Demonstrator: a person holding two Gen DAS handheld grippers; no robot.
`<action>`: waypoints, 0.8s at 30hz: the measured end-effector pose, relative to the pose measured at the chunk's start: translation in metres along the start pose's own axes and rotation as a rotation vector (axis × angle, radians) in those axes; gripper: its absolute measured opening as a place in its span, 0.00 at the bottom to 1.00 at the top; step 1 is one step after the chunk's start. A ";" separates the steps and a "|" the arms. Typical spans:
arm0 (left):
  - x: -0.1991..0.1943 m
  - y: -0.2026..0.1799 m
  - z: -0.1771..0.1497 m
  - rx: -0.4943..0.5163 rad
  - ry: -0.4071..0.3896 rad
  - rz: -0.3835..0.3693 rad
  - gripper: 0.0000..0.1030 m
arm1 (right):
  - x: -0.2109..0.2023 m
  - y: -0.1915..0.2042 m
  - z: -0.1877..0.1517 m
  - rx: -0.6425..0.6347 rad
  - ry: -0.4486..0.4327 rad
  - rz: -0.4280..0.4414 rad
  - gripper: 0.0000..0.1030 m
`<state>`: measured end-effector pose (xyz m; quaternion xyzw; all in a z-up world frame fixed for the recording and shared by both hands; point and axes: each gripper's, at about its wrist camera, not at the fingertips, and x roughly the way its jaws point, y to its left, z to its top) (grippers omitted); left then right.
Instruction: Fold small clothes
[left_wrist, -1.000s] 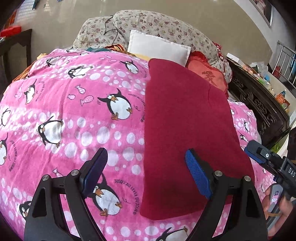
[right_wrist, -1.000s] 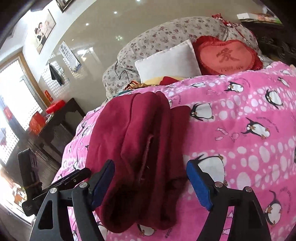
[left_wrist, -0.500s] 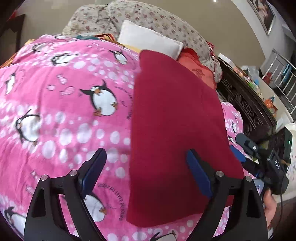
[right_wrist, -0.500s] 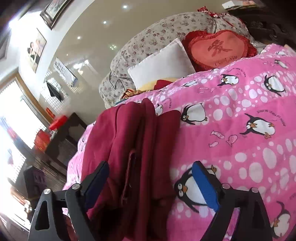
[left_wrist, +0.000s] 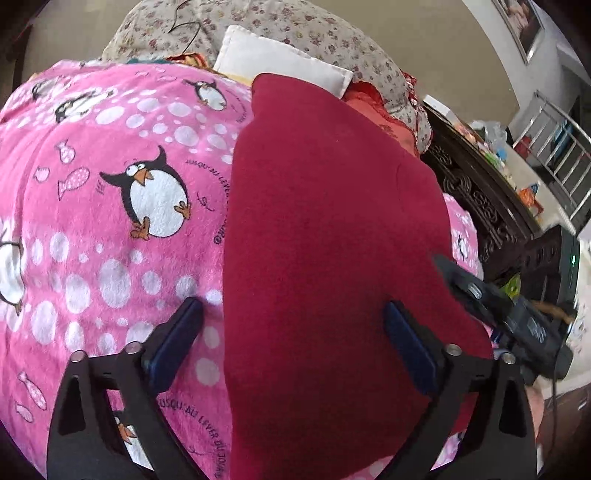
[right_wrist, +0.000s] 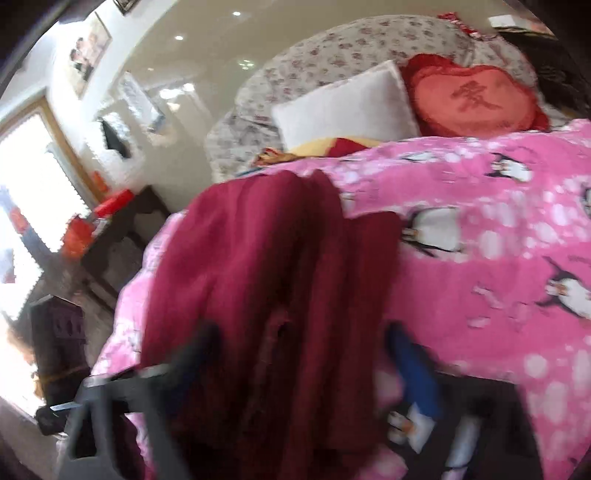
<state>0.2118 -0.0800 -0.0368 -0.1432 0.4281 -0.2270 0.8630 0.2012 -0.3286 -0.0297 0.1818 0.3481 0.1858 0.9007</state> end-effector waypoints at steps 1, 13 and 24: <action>-0.002 -0.003 0.000 0.019 0.006 -0.020 0.68 | -0.001 0.002 -0.001 0.004 -0.010 -0.020 0.53; -0.110 -0.018 -0.046 0.058 0.008 -0.012 0.52 | -0.079 0.060 -0.046 0.005 -0.018 0.173 0.41; -0.134 0.000 -0.134 0.044 0.012 0.195 0.57 | -0.078 0.088 -0.128 -0.053 0.138 -0.008 0.58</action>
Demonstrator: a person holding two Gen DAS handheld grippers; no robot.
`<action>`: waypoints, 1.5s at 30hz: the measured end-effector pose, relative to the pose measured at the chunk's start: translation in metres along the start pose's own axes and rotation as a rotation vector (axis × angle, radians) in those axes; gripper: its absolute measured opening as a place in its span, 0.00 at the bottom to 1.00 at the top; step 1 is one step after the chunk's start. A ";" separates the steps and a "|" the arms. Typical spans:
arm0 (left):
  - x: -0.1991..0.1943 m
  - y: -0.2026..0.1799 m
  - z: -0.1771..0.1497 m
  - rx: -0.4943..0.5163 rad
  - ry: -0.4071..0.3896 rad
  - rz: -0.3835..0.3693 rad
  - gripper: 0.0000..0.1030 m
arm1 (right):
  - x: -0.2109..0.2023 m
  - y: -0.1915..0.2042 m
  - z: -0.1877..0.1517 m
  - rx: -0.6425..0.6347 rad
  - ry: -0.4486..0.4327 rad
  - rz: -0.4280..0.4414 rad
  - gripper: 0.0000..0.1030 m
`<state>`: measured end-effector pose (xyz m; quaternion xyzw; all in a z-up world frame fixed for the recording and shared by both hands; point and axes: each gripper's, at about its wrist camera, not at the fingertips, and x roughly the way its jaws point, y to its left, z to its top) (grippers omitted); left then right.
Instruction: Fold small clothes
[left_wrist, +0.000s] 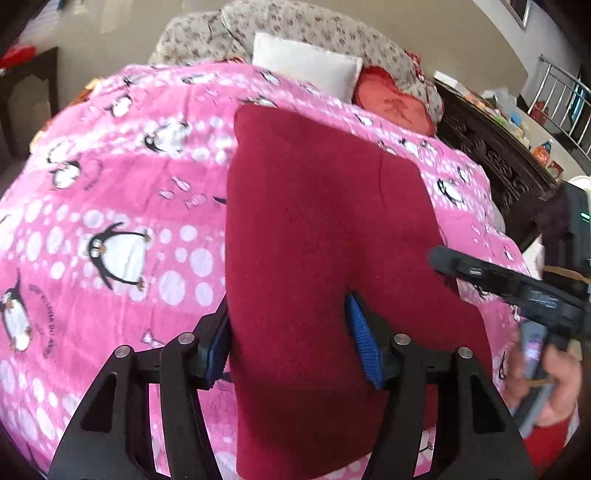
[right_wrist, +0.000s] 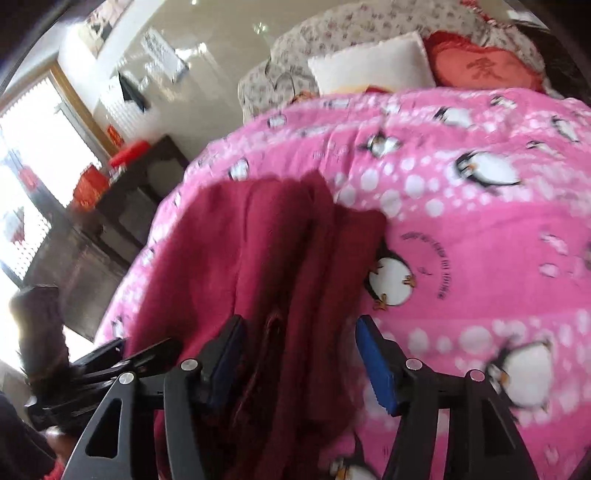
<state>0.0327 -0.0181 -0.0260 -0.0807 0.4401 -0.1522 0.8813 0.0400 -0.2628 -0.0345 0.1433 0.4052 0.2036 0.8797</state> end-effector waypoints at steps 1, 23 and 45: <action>-0.003 0.000 0.002 -0.010 0.006 0.007 0.57 | -0.013 0.004 0.000 -0.009 -0.030 -0.003 0.58; 0.011 0.002 0.020 0.031 -0.077 0.186 0.66 | 0.054 0.034 0.027 -0.224 0.016 -0.071 0.42; -0.007 -0.010 0.000 0.035 -0.117 0.239 0.66 | -0.018 0.047 -0.052 -0.141 -0.032 0.013 0.52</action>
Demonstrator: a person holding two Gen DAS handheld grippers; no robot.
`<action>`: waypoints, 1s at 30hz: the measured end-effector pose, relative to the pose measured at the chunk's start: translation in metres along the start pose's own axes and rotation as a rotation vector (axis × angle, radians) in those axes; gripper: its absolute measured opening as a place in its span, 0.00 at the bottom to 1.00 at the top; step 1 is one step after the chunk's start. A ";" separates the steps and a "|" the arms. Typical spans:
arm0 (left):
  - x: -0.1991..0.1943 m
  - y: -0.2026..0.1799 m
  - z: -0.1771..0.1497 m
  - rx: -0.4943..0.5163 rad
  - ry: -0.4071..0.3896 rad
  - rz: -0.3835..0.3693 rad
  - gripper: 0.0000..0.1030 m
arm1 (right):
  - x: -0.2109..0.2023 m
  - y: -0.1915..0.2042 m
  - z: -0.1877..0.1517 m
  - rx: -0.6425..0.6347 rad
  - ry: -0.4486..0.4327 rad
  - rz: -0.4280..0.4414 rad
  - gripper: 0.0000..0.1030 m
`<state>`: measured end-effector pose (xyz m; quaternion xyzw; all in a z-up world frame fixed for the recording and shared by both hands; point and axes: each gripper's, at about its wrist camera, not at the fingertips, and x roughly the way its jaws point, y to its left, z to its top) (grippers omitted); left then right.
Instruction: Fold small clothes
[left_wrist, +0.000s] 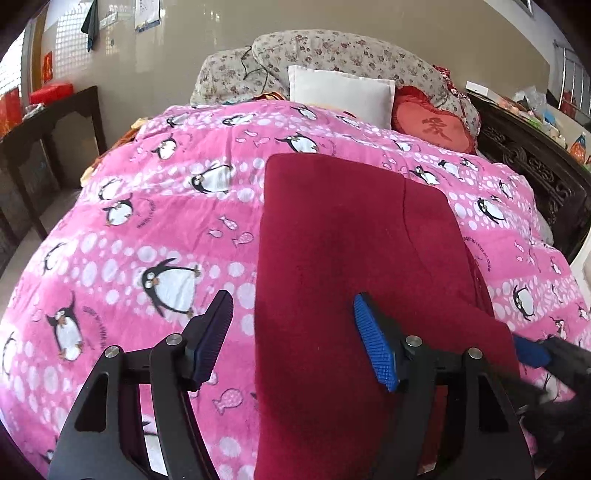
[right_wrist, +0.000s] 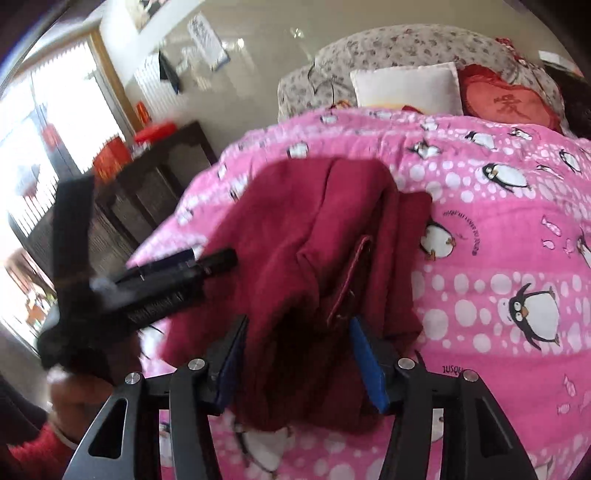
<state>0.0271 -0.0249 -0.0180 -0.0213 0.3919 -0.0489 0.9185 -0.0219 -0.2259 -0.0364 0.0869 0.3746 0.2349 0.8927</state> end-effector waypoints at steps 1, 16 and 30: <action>-0.002 0.001 0.000 -0.005 -0.004 0.002 0.66 | -0.005 0.001 0.001 0.001 -0.016 0.005 0.52; -0.012 0.009 -0.002 -0.020 0.004 0.012 0.66 | -0.008 0.020 0.033 -0.013 -0.068 -0.016 0.52; -0.003 0.016 0.006 -0.048 -0.008 0.023 0.66 | 0.018 0.016 0.050 -0.018 -0.031 -0.079 0.52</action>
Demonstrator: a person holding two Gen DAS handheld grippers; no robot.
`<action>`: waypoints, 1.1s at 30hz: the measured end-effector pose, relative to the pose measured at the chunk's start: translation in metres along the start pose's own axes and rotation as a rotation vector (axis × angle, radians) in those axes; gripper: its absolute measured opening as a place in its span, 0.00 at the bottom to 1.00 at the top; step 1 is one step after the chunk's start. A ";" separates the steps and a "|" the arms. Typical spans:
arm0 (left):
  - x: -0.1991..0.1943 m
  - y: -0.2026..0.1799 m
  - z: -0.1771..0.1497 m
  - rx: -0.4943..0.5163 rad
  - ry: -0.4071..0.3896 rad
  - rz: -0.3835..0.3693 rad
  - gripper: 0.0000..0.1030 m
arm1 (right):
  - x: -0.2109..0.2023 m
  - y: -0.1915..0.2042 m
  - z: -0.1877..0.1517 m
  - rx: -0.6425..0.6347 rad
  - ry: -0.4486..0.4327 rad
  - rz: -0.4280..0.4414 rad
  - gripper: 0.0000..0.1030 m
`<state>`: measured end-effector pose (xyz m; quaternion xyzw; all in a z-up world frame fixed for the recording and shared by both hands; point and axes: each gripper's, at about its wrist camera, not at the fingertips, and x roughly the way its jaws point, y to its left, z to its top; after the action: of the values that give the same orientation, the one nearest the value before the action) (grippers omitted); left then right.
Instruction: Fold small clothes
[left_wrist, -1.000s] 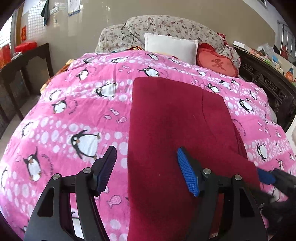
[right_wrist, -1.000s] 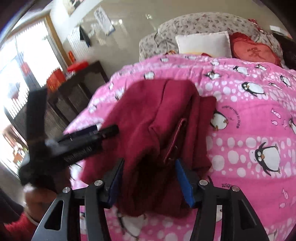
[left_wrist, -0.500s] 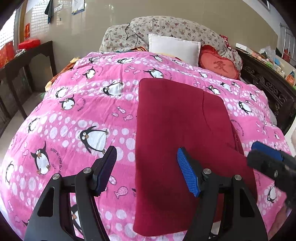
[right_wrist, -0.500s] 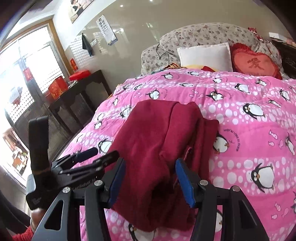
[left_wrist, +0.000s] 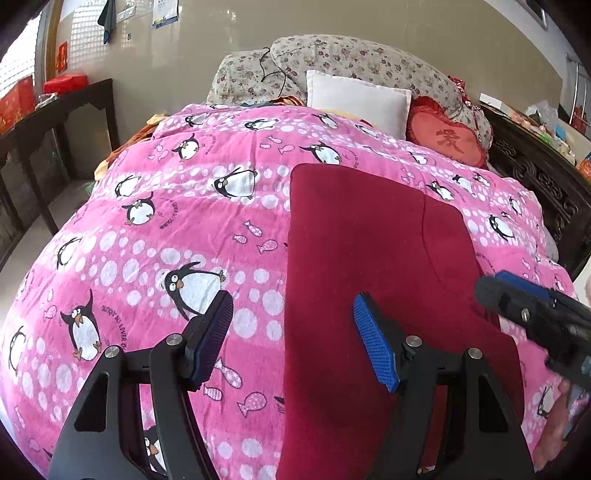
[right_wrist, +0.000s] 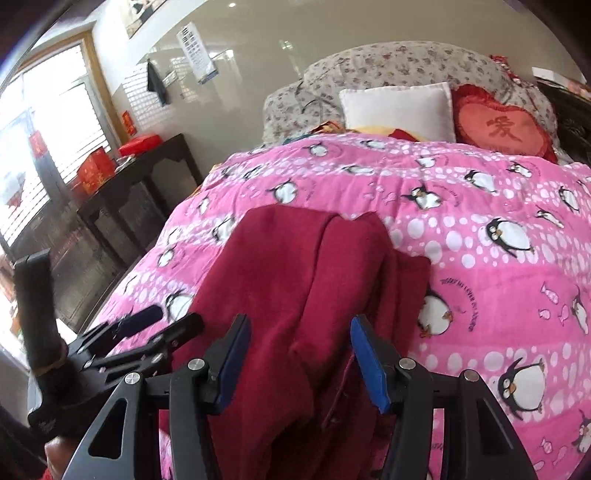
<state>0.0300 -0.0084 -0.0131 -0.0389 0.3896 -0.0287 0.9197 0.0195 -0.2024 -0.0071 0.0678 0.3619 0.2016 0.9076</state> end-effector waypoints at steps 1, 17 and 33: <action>0.000 0.000 0.000 -0.002 0.001 -0.001 0.66 | -0.002 0.002 -0.003 -0.010 0.005 0.016 0.53; -0.017 -0.003 -0.005 0.024 -0.058 0.053 0.66 | -0.033 0.012 -0.022 -0.056 -0.050 -0.013 0.53; -0.056 -0.003 -0.024 0.041 -0.137 0.107 0.66 | -0.064 0.040 -0.031 -0.082 -0.124 -0.090 0.57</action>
<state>-0.0259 -0.0081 0.0106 -0.0007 0.3265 0.0154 0.9451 -0.0569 -0.1939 0.0211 0.0265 0.2992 0.1709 0.9384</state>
